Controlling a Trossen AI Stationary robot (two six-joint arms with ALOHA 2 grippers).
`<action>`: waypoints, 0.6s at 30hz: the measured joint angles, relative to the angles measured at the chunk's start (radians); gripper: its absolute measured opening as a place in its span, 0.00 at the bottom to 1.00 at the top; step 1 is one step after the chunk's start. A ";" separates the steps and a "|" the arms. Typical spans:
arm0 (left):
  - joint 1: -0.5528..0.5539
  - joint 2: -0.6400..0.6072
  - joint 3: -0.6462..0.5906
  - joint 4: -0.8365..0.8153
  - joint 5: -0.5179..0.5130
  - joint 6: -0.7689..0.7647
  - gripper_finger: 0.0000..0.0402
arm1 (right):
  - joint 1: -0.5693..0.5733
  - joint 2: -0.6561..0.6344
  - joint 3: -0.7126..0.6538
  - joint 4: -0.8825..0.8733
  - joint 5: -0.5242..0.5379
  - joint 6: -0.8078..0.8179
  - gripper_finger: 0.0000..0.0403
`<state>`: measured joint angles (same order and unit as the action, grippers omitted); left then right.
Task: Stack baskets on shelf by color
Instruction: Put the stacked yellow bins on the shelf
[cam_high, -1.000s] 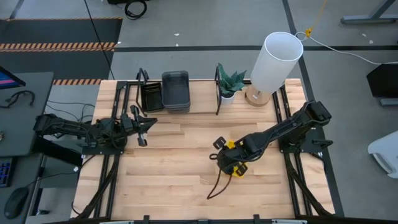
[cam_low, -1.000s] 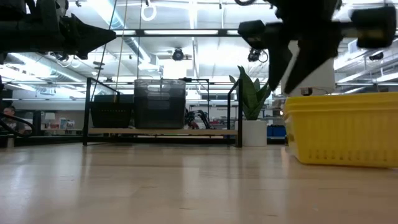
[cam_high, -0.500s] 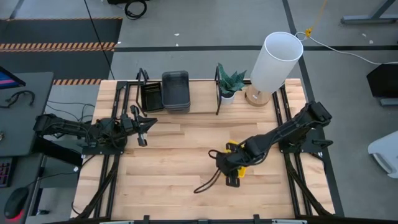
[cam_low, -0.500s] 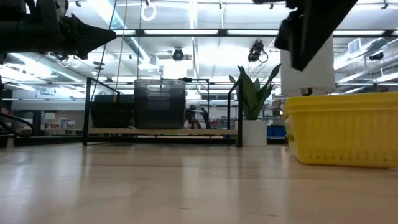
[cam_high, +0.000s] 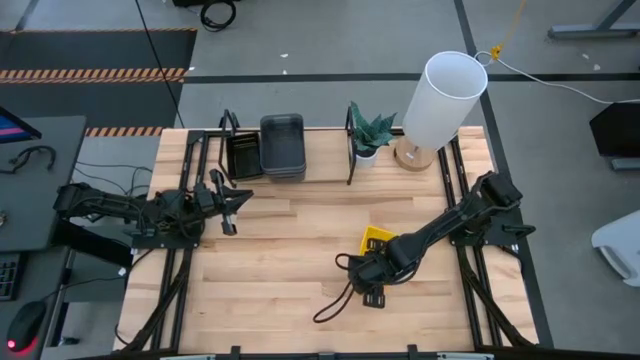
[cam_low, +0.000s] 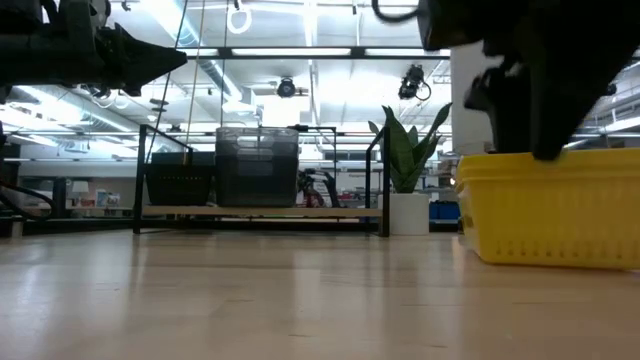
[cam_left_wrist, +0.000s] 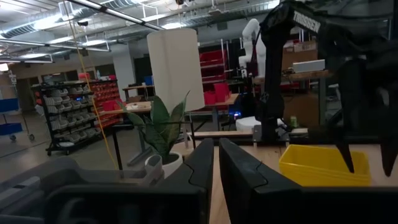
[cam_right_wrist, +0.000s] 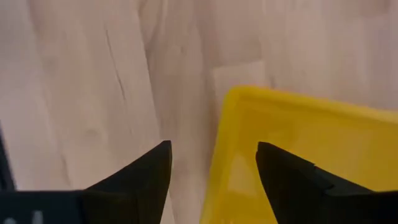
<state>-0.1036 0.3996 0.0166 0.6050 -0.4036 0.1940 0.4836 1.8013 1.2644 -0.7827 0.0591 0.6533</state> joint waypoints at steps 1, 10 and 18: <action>0.000 0.000 0.000 -0.001 0.000 0.000 0.08 | 0.002 0.014 0.000 -0.003 -0.005 -0.001 0.59; 0.000 -0.001 0.000 -0.002 0.000 0.000 0.09 | -0.001 0.079 0.000 -0.075 -0.034 -0.098 0.48; 0.000 -0.001 0.000 -0.008 0.000 0.000 0.09 | -0.001 0.081 0.000 -0.129 -0.030 -0.265 0.17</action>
<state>-0.1034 0.3991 0.0170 0.5969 -0.4036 0.1940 0.4824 1.8824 1.2644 -0.9113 0.0291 0.3886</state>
